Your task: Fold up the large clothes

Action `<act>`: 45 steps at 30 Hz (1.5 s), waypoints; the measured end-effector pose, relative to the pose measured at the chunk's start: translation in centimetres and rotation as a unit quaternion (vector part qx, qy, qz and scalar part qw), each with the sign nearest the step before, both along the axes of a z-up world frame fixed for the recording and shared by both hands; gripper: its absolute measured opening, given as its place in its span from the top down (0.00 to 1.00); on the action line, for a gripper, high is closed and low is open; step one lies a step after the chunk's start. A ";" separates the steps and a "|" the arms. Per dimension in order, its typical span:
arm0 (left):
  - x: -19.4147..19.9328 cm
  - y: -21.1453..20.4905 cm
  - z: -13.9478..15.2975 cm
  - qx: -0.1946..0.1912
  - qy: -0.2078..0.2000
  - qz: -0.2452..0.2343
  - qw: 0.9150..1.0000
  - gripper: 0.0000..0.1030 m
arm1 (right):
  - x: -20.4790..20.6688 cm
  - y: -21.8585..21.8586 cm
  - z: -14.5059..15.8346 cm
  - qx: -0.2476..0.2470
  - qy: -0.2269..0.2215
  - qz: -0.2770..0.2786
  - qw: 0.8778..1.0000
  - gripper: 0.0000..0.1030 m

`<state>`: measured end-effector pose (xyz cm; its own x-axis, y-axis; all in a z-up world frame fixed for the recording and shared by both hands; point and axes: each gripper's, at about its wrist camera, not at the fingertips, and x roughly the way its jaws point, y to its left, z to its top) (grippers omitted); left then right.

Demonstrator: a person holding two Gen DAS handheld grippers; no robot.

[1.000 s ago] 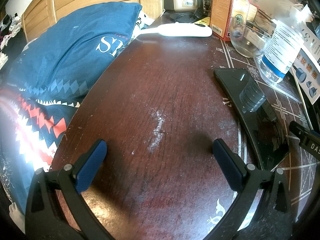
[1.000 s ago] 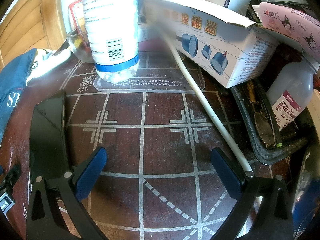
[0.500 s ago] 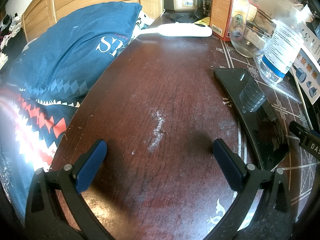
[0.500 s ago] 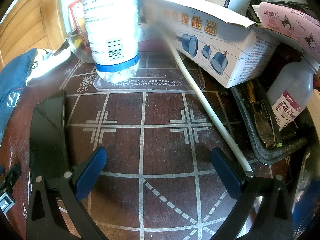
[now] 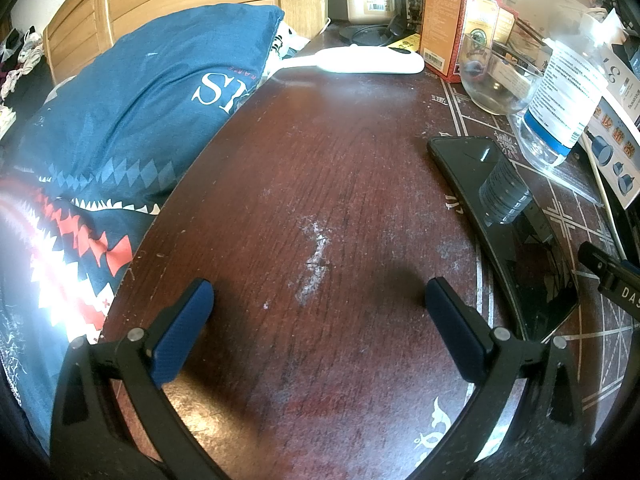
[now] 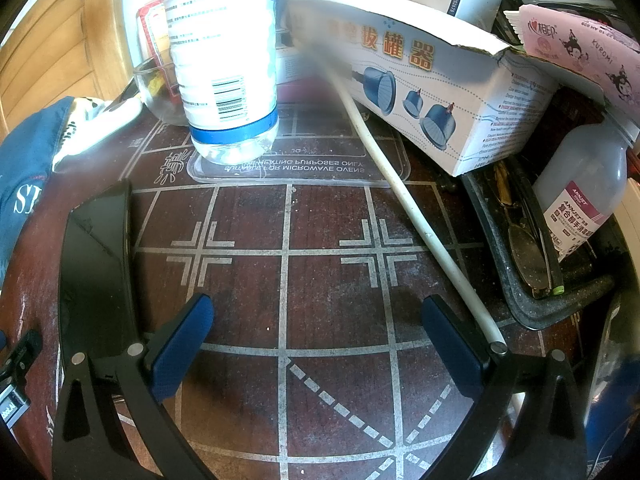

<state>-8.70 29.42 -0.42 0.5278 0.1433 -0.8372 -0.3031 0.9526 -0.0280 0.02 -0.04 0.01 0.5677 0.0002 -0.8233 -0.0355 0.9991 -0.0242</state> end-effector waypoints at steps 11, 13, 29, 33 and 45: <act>0.0 0.0 0.0 0.000 0.000 0.000 1.000 0.00 | 0.0 0.0 0.0 0.000 0.000 0.000 1.000 0.00; 0.0 0.0 0.0 0.000 0.000 0.000 1.000 0.00 | 0.0 0.0 0.0 0.000 0.000 0.000 1.000 0.00; 0.0 0.0 0.0 0.000 0.000 0.000 1.000 0.00 | 0.0 0.0 0.0 0.000 0.000 0.000 1.000 0.00; 0.0 0.0 0.0 0.000 0.000 0.000 1.000 0.00 | 0.0 0.1 0.0 -0.002 0.000 -0.002 1.000 0.00; 0.0 0.0 0.0 0.000 0.000 0.000 1.000 0.00 | 0.4 0.5 -0.1 -0.004 0.000 -0.029 1.000 0.00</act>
<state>-8.70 29.42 -0.42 0.5277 0.1430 -0.8373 -0.3031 0.9526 -0.0283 0.43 0.44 -0.05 0.5667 -0.0395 -0.8230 0.0231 0.9992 -0.0321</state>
